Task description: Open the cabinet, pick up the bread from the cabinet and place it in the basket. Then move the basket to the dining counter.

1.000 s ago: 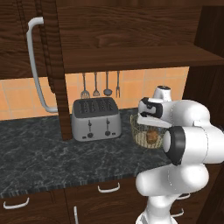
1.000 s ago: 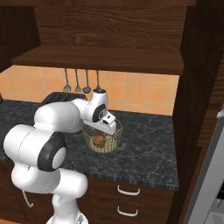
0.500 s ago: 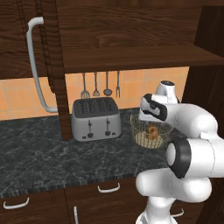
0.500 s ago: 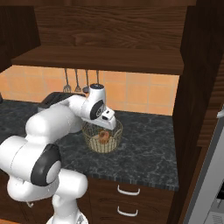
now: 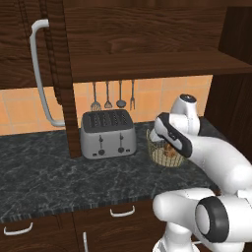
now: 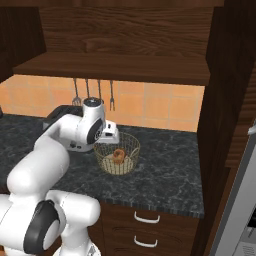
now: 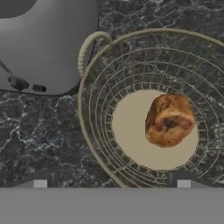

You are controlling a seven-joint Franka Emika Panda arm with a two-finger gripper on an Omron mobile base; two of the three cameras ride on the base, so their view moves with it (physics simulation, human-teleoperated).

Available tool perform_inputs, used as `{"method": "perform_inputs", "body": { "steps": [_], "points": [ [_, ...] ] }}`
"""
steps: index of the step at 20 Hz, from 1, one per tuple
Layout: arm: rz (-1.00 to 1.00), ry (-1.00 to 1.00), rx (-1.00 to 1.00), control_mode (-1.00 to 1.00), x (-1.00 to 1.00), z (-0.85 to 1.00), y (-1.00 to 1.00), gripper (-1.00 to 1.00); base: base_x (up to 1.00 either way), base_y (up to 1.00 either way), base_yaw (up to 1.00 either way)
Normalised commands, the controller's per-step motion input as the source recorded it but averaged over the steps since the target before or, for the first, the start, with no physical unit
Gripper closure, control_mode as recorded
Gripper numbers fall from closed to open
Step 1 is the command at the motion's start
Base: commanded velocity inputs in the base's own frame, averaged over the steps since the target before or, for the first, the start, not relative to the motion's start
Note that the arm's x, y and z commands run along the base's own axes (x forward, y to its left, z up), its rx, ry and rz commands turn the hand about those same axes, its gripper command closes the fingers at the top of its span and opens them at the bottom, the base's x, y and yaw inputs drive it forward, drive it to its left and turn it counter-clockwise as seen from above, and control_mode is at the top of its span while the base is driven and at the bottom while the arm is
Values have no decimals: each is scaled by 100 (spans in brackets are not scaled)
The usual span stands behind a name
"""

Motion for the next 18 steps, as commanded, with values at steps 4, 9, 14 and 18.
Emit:
{"method": "perform_inputs", "body": {
  "steps": [4, 9, 14, 18],
  "points": [
    [21, 1, -12, -100, 6, -7, 21, -100, 0, 0, 0],
    [17, 7, -5, -100, 10, -22, 23, -100, 0, 0, 0],
    [9, 13, -7, -100, 33, -22, 3, -100, 0, 0, 0],
    [3, 13, -8, -100, 41, -17, 0, -100, 0, 0, 0]
  ]
}}
